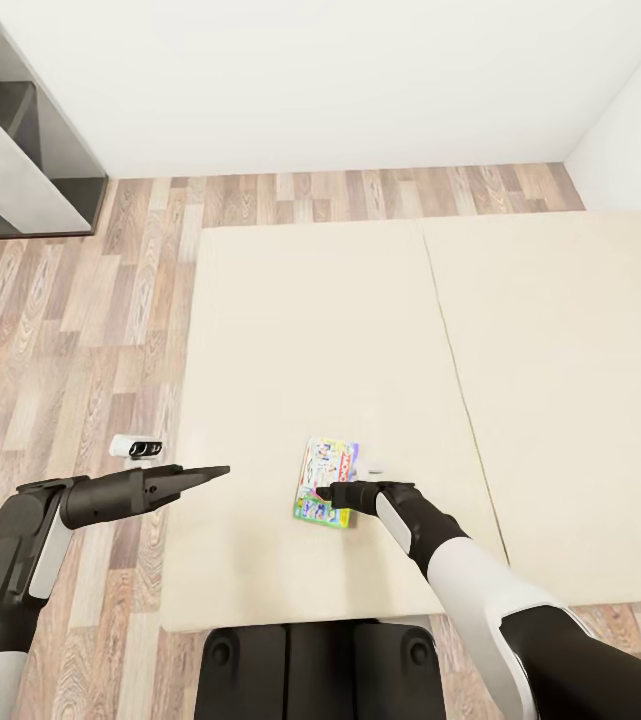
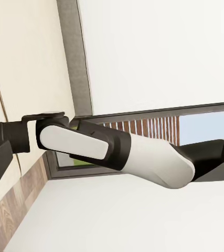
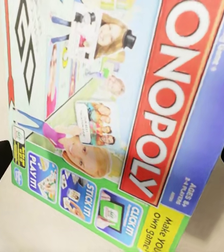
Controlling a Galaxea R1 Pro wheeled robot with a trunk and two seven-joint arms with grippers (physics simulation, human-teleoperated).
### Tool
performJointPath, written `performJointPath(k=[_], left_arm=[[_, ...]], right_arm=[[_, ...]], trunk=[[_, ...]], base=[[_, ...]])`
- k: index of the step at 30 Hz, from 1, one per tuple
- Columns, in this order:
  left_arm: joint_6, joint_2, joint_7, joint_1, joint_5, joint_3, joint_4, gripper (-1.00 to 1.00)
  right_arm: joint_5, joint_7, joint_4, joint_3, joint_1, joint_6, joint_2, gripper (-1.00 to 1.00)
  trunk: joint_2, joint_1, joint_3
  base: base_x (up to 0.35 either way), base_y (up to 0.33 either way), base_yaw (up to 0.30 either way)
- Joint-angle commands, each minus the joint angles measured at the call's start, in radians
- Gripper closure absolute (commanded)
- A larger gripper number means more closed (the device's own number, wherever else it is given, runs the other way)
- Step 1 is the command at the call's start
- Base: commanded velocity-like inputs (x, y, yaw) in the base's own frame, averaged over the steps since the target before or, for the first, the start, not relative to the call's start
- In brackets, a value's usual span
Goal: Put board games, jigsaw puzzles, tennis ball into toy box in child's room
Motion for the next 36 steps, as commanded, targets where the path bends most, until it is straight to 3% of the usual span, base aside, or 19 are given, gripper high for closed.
performJointPath(k=[1,36], left_arm=[[0.011,0.000,-0.004,0.000,0.000,0.000,0.000,-1.00],[0.011,0.000,-0.004,0.000,0.000,0.000,0.000,-1.00]], right_arm=[[-0.009,-0.002,-0.001,0.003,0.000,0.005,0.000,-1.00],[-0.009,-0.002,-0.001,0.003,0.000,0.005,0.000,-1.00]], trunk=[[-0.002,0.001,-0.001],[-0.002,0.001,-0.001]], base=[[-0.009,0.011,0.000],[-0.001,0.008,0.030]])
